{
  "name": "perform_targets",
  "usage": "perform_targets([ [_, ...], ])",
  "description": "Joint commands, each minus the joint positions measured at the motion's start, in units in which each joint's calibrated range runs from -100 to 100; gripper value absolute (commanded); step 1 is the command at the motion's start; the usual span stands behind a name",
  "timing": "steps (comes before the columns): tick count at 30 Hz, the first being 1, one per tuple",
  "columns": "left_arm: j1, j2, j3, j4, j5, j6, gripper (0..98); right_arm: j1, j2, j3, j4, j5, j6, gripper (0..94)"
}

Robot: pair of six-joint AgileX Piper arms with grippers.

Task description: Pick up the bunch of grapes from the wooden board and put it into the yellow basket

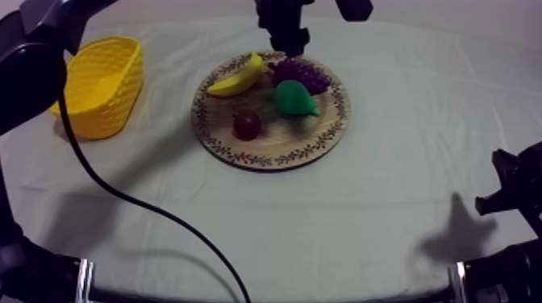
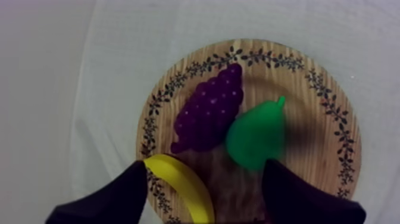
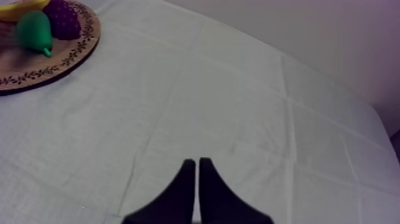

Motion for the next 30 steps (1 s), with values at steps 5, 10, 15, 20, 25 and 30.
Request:
perform_targets([
  [5,-0.07,4.64,-2.63,-0.20,-1.52,0.15,75.6,-0.03,0.00,0.00,0.01,-0.03,-0.03,0.3],
  [10,-0.23,9.29,-5.84,0.10,-2.27,0.12,75.0,-0.03,0.00,0.00,0.01,-0.03,-0.03,0.3],
  [15,-0.27,13.36,-9.54,0.61,-2.63,-0.26,74.7,-0.03,0.00,0.00,0.01,-0.03,-0.03,0.3],
  [20,-0.27,16.25,-12.78,1.08,-2.88,-0.64,74.0,-0.03,0.00,0.00,0.01,-0.03,-0.03,0.3],
  [25,-0.27,18.39,-14.40,1.32,-3.18,-0.92,73.7,-0.03,0.00,0.00,0.01,-0.03,-0.03,0.3],
  [30,-0.24,20.30,-15.72,1.37,-3.48,-1.01,73.7,-0.03,0.00,0.00,0.01,-0.03,-0.03,0.3],
])
